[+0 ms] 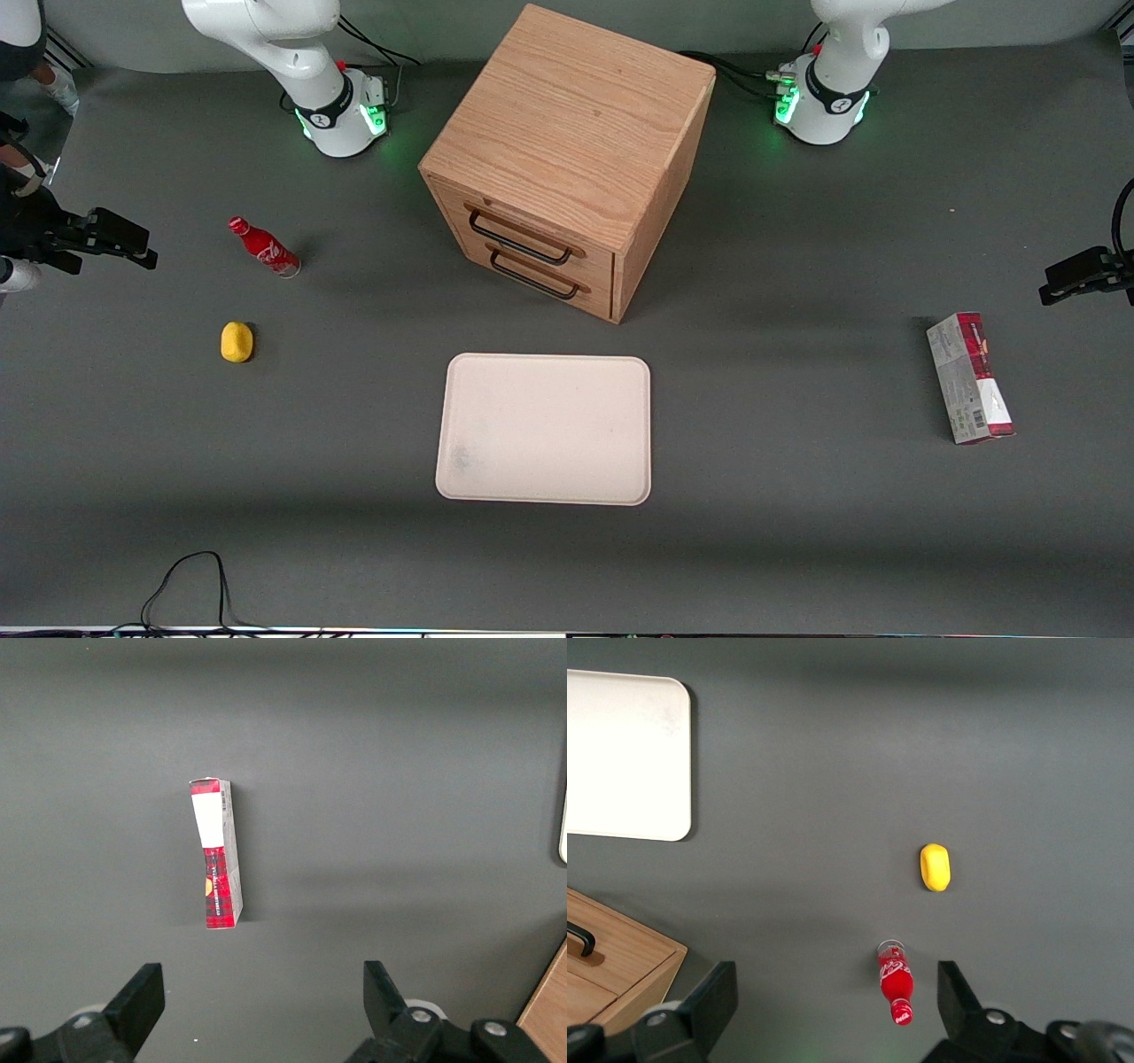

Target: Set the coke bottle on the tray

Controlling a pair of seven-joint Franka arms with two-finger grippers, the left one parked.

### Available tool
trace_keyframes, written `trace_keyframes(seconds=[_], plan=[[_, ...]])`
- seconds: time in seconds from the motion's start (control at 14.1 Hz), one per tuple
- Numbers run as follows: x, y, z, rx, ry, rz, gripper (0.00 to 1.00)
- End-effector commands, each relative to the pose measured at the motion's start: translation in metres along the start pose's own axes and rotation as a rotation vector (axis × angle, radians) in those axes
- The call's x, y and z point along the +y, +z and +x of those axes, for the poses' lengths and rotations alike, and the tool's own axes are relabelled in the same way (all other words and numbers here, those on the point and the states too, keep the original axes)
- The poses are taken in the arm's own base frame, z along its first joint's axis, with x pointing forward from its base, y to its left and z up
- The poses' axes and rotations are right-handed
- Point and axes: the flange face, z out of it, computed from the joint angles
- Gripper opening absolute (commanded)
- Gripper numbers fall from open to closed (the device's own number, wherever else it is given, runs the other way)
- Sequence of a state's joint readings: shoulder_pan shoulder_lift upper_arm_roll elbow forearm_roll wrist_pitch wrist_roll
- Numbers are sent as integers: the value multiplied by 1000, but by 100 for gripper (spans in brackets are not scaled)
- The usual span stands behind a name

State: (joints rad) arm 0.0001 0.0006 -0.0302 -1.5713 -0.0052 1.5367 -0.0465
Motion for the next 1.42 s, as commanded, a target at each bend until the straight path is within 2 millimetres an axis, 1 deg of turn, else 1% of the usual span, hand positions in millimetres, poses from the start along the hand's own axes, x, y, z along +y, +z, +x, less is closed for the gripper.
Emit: trace_keyframes(seconds=[0.0,0.21,0.28,0.42,0.57,0.85,0.92,0.99,1.13,1.2,1.34], plan=[[7,-20,-27,-2,-6,0,100],[5,-29,-63,12,-9,4,100],[6,-32,-78,20,-9,3,100],[4,-30,-106,29,-13,7,100],[2,-24,-129,32,-18,6,100],[1,16,-187,75,-26,-13,100],[0,23,-200,80,-27,-13,100],[0,29,-210,77,-30,-14,100],[4,28,-220,82,-44,-34,100],[7,28,-220,78,-70,-31,100],[24,30,-221,77,-71,-6,100]])
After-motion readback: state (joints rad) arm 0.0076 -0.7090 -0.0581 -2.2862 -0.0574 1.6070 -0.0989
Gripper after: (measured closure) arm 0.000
